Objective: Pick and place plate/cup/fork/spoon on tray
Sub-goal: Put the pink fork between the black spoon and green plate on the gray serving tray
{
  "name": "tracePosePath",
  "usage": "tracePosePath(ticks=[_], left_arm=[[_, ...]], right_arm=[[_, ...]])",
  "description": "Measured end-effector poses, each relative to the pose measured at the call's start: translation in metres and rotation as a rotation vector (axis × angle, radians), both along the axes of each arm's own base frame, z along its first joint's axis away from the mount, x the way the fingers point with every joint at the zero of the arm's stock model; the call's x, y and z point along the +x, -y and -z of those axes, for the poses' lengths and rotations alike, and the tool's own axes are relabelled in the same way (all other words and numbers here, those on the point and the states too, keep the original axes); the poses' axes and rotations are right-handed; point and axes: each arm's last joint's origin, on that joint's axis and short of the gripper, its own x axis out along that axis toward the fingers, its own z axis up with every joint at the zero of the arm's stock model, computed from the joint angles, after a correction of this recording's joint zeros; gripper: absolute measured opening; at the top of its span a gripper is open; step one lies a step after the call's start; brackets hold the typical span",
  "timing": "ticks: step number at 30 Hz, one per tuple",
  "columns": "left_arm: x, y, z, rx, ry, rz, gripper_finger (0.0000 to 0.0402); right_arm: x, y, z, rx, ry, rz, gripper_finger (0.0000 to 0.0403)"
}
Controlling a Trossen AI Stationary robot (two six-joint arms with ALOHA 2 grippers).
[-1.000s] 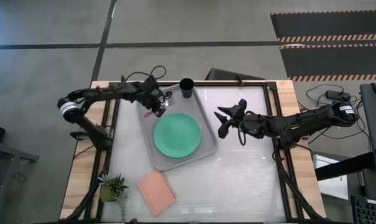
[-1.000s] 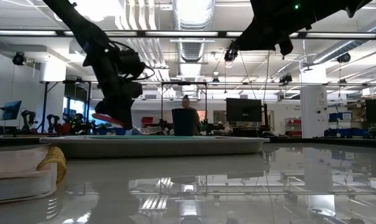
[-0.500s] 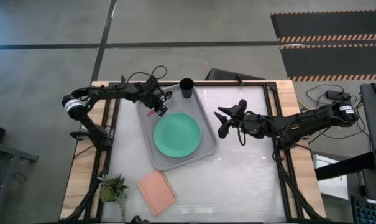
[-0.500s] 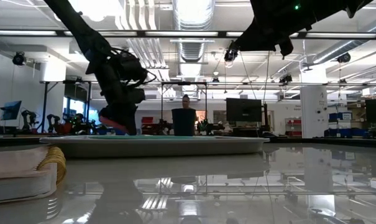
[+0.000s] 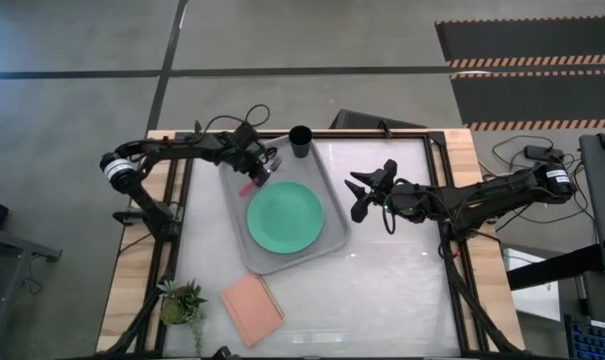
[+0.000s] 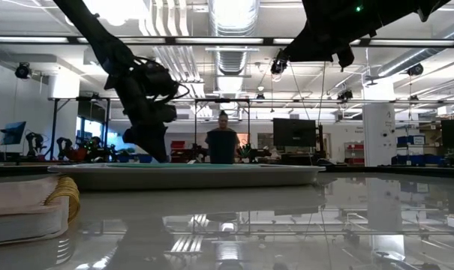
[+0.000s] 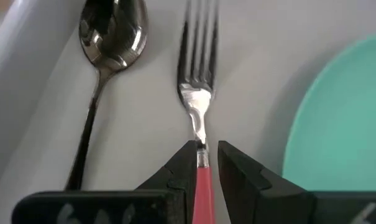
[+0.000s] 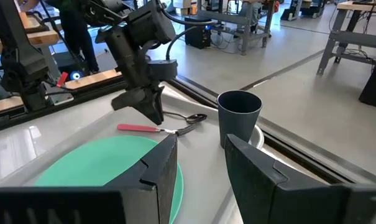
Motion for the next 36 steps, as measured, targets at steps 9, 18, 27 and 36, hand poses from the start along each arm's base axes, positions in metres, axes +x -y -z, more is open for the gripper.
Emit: tracePosePath(ticks=[9,18,27,36], left_arm=[[-0.005,0.022,-0.005,-0.051,-0.096,0.099,0.0047],[-0.007,0.033,0.004,-0.052,-0.17,0.142,0.0047],[-0.009,0.031,0.004,0.018,-0.228,0.121,0.0047],[-0.01,0.031,0.005,0.021,-0.251,0.129,0.0047]], right_arm=[[0.0,0.0,0.001,-0.001,-0.004,0.0,0.0123],[0.0,0.0,0.002,-0.002,-0.006,0.0,0.0123],[0.0,0.0,0.002,-0.001,-0.006,0.0,0.0123],[0.0,0.0,0.002,0.0,-0.005,0.0,0.0123]])
